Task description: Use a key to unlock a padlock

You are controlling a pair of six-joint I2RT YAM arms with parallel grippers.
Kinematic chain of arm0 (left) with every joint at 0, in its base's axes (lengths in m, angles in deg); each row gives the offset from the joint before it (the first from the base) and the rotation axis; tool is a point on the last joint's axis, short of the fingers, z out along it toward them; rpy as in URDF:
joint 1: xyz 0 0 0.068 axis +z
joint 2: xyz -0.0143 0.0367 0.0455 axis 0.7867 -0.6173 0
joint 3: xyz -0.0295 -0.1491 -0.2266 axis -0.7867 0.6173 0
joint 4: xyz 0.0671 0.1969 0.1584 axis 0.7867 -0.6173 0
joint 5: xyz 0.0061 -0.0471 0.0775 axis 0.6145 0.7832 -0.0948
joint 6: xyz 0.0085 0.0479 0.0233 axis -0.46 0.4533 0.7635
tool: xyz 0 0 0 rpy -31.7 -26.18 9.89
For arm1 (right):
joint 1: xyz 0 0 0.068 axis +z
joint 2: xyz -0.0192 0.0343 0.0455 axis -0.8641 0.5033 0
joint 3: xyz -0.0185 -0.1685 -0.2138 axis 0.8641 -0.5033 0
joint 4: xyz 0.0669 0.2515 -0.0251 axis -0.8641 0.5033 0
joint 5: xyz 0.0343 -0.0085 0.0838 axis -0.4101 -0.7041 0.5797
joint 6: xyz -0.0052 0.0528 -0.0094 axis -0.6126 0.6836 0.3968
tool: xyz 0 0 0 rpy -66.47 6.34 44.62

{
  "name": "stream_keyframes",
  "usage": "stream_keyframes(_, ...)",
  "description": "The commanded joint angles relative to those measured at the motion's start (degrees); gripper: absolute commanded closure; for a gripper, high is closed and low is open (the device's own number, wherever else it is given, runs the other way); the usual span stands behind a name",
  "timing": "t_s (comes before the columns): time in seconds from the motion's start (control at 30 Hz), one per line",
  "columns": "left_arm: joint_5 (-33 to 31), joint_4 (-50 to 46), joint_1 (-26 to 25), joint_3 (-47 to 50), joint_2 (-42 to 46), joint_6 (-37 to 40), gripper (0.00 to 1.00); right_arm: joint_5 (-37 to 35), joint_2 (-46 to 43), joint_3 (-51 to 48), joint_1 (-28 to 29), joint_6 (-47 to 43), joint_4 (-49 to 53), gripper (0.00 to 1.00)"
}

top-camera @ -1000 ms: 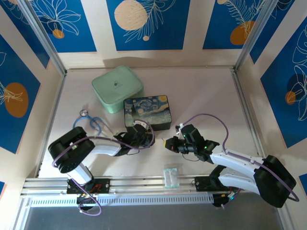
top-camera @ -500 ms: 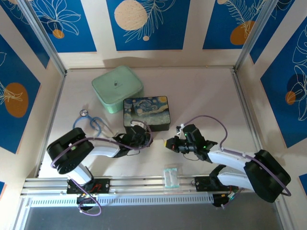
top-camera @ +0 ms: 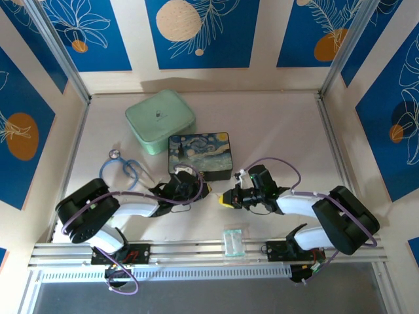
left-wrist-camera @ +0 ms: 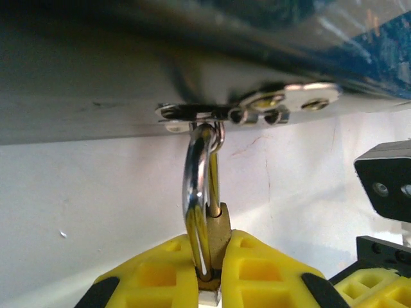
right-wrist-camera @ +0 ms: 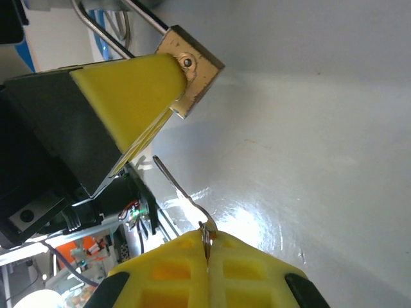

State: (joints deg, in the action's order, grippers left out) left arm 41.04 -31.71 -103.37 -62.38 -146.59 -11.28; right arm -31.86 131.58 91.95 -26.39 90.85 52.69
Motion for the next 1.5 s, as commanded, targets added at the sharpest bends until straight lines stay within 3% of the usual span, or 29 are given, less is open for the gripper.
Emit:
stream_keyframes(0.0, 1.9, 6.5, 0.2, 0.6, 1.3, -3.5, 0.93, 4.9, 2.2, 0.8, -1.2, 1.1, -3.7, 1.00)
stream_keyframes(0.5, 0.4, 6.0, 0.2, -0.3, 2.5, -4.4, 0.97, 8.6, 8.1, 2.0, -1.9, 1.7, -4.6, 1.00)
stream_keyframes(0.6, 0.1, 6.2, 0.2, -0.2, 1.4, -4.3, 0.97, 6.6, 7.2, 4.9, -1.6, -2.9, 6.5, 1.00)
stream_keyframes(0.7, -0.2, 2.2, 0.1, -1.5, -0.4, -3.1, 0.96, -0.5, 5.5, 9.0, -0.2, -8.5, 21.3, 1.00)
stream_keyframes(0.83, -0.7, -1.0, 0.0, -2.5, -2.7, -2.4, 0.93, -3.7, 4.7, 9.7, 0.1, -9.8, 25.8, 1.00)
stream_keyframes(1.03, -1.4, -1.6, -0.3, -2.2, -3.5, -2.8, 0.73, -8.1, 5.0, 12.3, 3.7, -10.5, 29.3, 1.00)
stream_keyframes(1.27, -4.8, -7.3, -0.5, -1.1, 1.3, -2.9, 0.44, -11.8, 0.5, 14.9, 5.8, -14.4, 33.3, 1.00)
stream_keyframes(1.47, -8.8, -12.9, -0.8, -0.4, 8.3, -2.1, 0.40, -10.8, 5.0, 18.8, 5.7, -21.4, 41.6, 1.00)
